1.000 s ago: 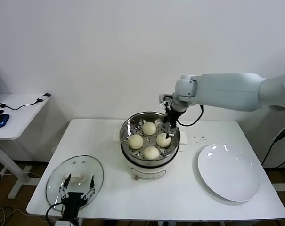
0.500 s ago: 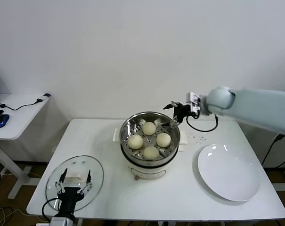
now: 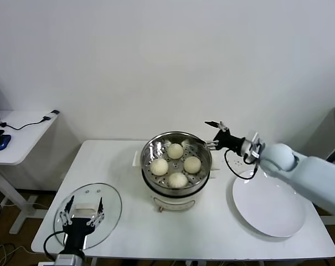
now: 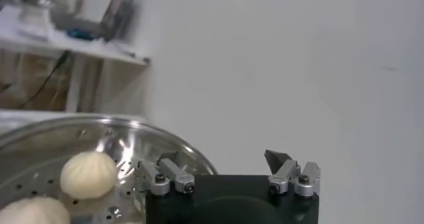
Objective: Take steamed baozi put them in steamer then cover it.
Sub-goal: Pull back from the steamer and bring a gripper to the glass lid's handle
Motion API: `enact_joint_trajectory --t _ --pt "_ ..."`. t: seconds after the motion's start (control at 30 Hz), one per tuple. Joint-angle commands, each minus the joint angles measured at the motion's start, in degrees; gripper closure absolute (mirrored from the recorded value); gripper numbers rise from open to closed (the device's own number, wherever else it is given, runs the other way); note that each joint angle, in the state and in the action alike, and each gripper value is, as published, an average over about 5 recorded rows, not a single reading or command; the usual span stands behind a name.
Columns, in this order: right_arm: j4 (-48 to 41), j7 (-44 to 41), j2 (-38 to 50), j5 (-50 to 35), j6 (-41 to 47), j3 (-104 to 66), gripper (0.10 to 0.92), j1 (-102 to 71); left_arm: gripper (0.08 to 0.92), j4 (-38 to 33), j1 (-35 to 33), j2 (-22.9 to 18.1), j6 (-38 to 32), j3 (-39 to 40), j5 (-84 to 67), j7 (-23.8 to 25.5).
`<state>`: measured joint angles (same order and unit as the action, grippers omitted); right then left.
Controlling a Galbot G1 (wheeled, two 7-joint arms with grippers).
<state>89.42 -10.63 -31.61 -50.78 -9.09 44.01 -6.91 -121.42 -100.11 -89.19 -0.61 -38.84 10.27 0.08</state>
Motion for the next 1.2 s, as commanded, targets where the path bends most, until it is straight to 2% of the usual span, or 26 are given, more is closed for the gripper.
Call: enact_joint_trajectory --t 0.03,0.17,0.37,0.6,0.83,1.2 --pt "6.7 4.1 -4.2 10.7 0.5 -58.2 0.203 -53.4 0.177 -1.4 -0.3 -0.1 -0.1 -1.6 14.9 1.6" --pt "7.1 2.8 -12.0 14.1 0.6 -68.0 0.203 -61.5 0.177 -1.8 -0.3 0.8 0.1 -2.7 30.4 2.2" --pt "8.0 0.7 -20.1 15.7 0.0 -76.2 0.203 -68.3 0.177 -0.9 -0.1 2.7 -1.6 -4.2 64.4 1.9" --pt "7.6 0.6 -25.7 18.7 -0.2 -79.4 0.203 -71.5 0.177 3.8 -0.7 4.5 -0.1 -1.1 86.9 1.0" --pt "6.4 0.7 -26.8 21.2 -0.2 -79.2 0.203 -71.0 0.177 10.6 0.4 4.1 1.2 -0.9 89.7 -1.9" --pt "5.5 1.9 -28.3 24.3 -0.1 -77.3 0.203 -69.1 0.177 24.5 9.8 3.7 2.1 -2.0 83.3 -13.8"
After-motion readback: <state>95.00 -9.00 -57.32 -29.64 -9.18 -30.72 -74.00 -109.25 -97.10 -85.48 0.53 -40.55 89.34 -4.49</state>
